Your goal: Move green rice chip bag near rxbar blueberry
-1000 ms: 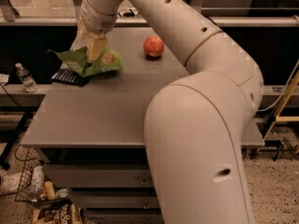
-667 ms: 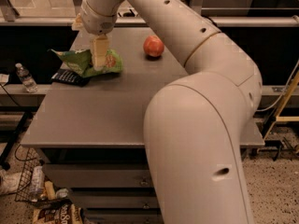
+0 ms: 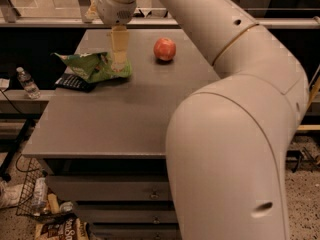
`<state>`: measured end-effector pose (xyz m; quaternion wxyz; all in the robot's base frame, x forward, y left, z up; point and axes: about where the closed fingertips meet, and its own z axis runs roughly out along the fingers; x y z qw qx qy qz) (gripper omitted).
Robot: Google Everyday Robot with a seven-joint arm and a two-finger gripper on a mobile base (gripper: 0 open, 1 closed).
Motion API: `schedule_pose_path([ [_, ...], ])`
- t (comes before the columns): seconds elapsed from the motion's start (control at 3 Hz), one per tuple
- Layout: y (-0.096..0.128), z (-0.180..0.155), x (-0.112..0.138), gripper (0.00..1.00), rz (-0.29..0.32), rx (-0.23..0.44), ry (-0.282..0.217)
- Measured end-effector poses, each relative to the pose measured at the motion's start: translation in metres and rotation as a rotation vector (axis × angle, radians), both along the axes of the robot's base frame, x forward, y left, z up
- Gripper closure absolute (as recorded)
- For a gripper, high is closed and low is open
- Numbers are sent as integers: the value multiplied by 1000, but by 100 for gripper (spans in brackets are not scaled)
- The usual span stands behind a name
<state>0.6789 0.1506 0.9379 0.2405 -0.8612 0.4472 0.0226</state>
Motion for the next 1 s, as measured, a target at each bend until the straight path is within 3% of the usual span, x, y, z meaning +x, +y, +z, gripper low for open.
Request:
schedule_pose_path([
  [0.33,-48,28,-29,0,-204,-130,-13],
  [0.67,-88,40,-62,0,-374,-159,-12],
  [1.0,-92,39,-69,0,-414,-158,-4],
])
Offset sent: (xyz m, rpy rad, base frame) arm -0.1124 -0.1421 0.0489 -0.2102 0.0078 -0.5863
